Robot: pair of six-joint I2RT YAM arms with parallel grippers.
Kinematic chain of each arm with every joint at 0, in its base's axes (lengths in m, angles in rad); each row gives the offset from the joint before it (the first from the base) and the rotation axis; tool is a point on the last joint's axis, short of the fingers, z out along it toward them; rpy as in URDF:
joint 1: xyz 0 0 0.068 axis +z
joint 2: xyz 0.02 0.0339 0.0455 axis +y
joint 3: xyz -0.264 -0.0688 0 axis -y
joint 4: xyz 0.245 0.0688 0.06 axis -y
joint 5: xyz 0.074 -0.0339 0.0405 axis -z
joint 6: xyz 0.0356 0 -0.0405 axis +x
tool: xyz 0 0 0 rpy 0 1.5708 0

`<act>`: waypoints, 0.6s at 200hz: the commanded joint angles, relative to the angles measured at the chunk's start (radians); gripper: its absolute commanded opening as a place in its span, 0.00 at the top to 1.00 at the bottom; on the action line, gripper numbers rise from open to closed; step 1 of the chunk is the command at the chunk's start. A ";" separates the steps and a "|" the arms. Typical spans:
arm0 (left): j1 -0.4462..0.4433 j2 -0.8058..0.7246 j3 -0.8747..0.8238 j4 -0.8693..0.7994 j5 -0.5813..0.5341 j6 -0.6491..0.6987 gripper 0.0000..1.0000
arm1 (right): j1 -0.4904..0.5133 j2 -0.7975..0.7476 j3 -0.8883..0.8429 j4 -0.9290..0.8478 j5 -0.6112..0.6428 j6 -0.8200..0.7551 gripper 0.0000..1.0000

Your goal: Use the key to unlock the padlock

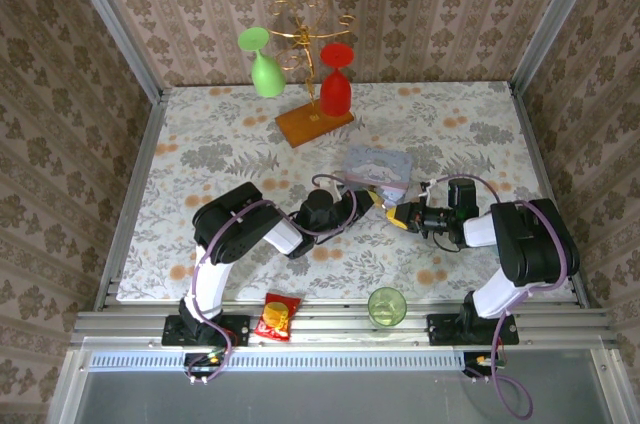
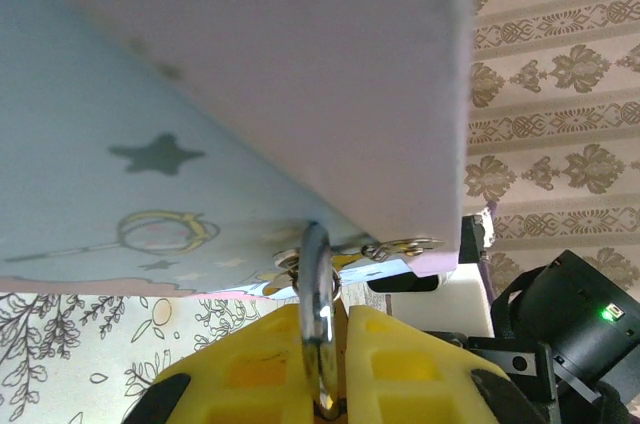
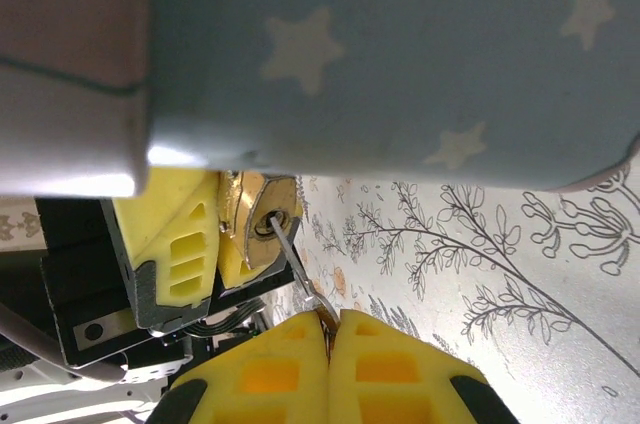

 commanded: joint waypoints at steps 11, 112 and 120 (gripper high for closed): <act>-0.029 -0.024 0.020 0.087 0.056 -0.006 1.00 | -0.034 0.036 0.021 0.066 -0.036 0.045 1.00; -0.048 0.016 0.003 0.088 0.035 -0.003 1.00 | -0.057 0.035 0.017 0.073 -0.038 0.071 1.00; -0.047 0.017 0.001 0.088 0.033 -0.003 1.00 | -0.056 0.036 0.014 0.089 -0.041 0.087 1.00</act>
